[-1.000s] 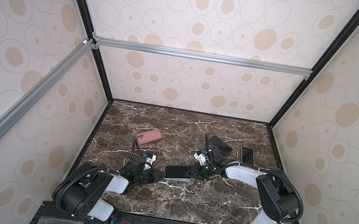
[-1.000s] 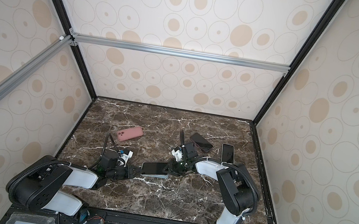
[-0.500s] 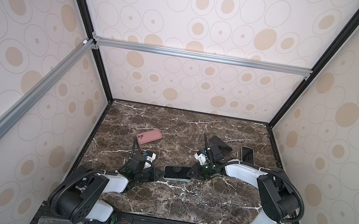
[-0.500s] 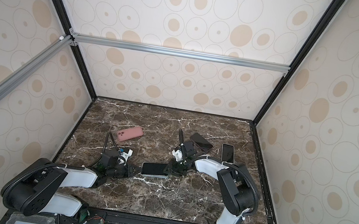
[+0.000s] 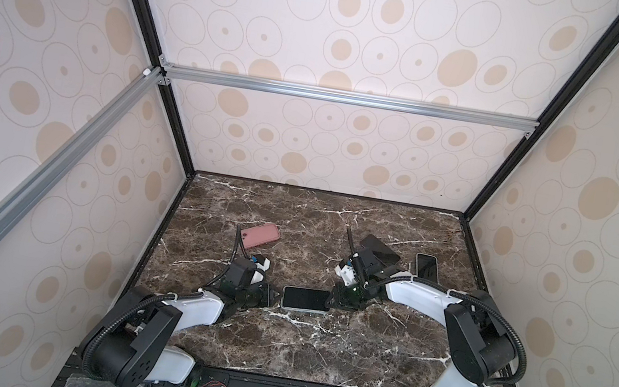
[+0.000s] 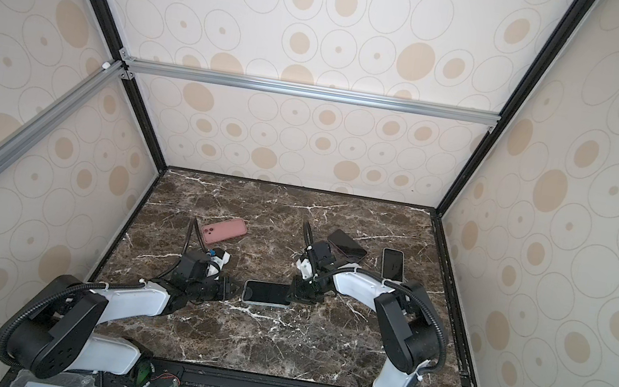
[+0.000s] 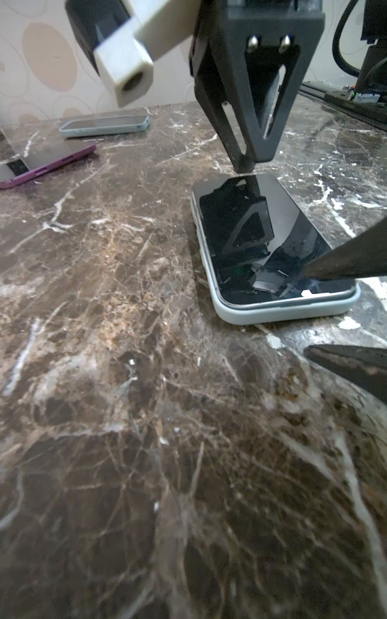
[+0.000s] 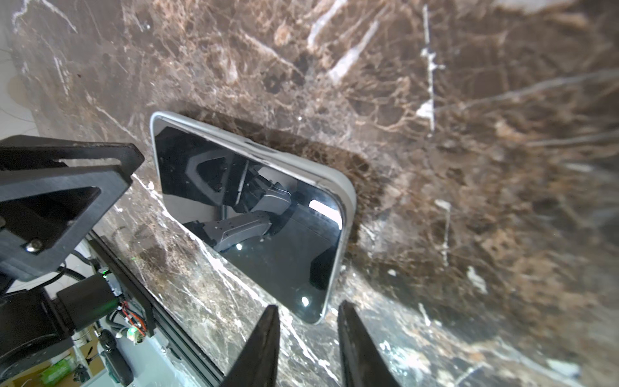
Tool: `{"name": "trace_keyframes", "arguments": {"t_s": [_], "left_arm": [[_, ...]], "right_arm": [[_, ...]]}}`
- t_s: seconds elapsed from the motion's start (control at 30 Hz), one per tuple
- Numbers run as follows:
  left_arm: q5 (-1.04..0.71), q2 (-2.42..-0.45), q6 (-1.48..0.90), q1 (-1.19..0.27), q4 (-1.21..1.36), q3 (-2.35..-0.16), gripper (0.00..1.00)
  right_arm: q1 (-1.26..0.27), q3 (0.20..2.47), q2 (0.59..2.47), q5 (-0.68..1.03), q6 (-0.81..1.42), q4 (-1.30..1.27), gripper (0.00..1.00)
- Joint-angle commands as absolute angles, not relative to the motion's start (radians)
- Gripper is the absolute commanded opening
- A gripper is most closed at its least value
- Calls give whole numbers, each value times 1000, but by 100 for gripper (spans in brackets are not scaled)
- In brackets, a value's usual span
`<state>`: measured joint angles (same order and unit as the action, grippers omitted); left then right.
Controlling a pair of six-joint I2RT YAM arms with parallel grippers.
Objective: Put the phone into the phone case
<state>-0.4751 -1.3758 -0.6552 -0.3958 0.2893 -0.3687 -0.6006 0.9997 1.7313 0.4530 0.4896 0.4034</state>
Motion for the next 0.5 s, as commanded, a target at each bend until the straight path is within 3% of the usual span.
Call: {"name": "trace_keyframes", "arguments": {"t_s": [0.0,0.27,0.47], "left_arm": [[-511,-1404,-608,-402,253,-416,34],[-586,-1473,-602,-405,263,-453,32],[-592,-1525,-600,-421,235,-484,25]], "right_arm": [[-607,1016,1707,416,466,450,31],[-612,1014,1741,436,467,424,22],[-623,1028,1773,449,465,419,16]]}}
